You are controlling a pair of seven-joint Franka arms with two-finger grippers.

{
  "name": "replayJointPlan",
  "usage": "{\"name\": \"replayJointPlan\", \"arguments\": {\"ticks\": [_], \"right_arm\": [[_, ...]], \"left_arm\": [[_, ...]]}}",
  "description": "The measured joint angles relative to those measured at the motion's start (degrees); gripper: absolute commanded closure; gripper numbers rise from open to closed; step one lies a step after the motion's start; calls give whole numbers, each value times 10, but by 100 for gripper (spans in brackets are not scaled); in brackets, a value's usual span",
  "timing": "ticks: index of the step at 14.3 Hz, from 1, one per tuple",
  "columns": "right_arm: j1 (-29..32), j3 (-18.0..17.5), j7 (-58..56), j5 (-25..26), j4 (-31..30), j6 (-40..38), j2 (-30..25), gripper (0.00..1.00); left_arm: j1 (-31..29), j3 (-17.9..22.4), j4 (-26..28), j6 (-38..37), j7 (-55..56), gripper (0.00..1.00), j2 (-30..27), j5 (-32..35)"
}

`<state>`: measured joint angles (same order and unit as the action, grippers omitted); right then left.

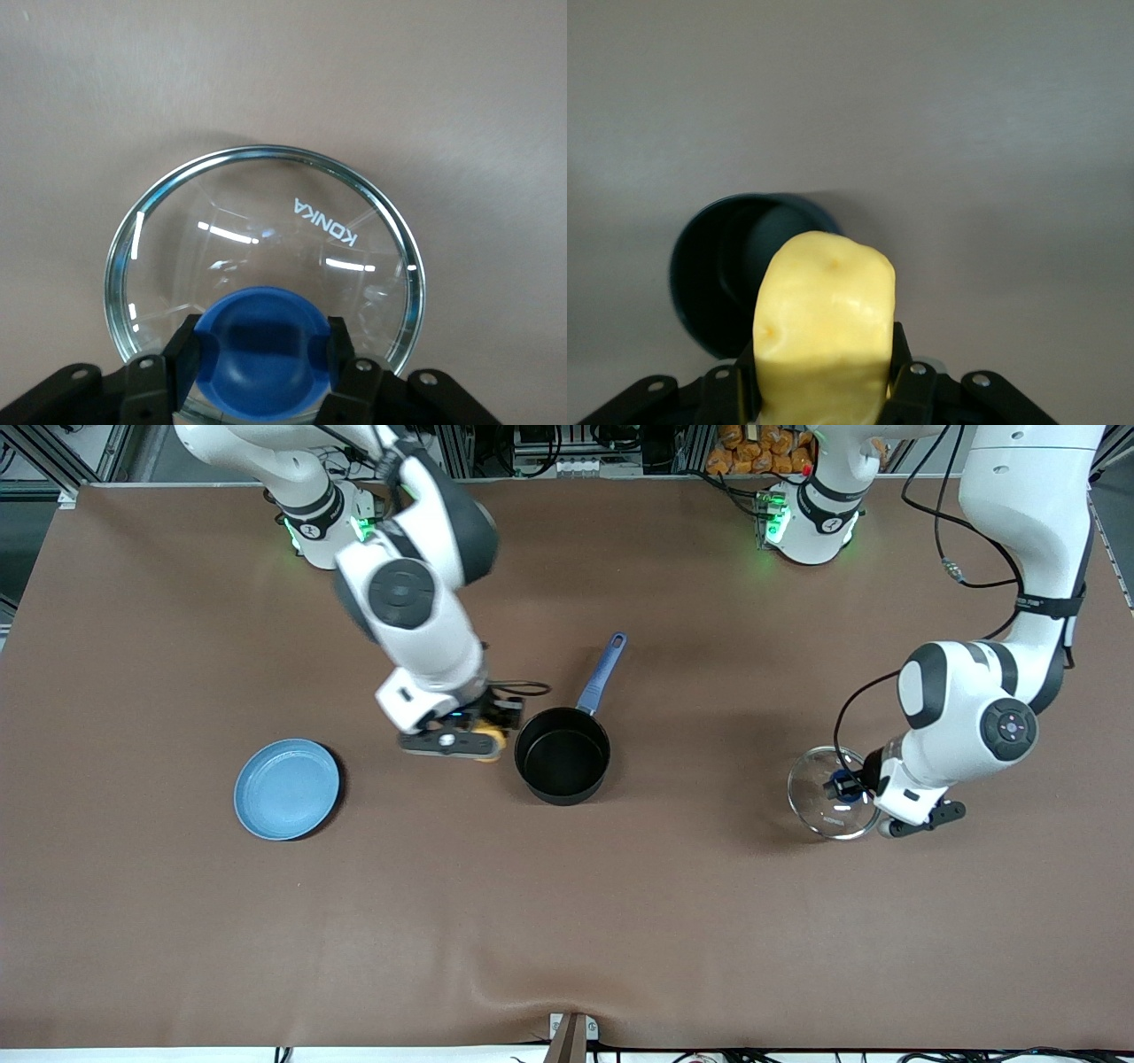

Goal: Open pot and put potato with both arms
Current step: 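Carry the potato over the black pot with the right gripper, then drop the potato from the right gripper while the left gripper sets the lid down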

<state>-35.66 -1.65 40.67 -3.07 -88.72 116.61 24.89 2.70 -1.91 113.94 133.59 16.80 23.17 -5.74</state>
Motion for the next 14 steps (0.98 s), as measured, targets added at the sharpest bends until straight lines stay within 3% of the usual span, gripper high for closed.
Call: {"name": "replayJointPlan", "arguments": {"ticks": [4, 8, 9, 10, 11, 12, 14], "right_arm": [[-37, 1, 6, 1, 18, 66, 64, 100], [-59, 2, 6, 9, 21, 134, 123, 100], [-62, 3, 6, 10, 22, 144, 133, 100], [-63, 3, 6, 10, 23, 151, 141, 100], [-64, 3, 6, 10, 24, 158, 147, 100], [-64, 3, 6, 11, 24, 163, 153, 100], [-65, 3, 6, 19, 26, 169, 164, 100]], "left_arm": [[0, 0, 65, 68, -1, 100, -2, 1], [0, -1, 92, 105, -1, 100, -6, 1], [0, -1, 93, 107, -1, 95, -7, 1], [0, -1, 93, 107, -1, 72, -7, 1], [0, -1, 93, 107, -1, 16, -7, 1], [0, -1, 93, 107, -1, 0, -7, 1], [0, -1, 94, 113, -1, 0, -7, 1]]}}
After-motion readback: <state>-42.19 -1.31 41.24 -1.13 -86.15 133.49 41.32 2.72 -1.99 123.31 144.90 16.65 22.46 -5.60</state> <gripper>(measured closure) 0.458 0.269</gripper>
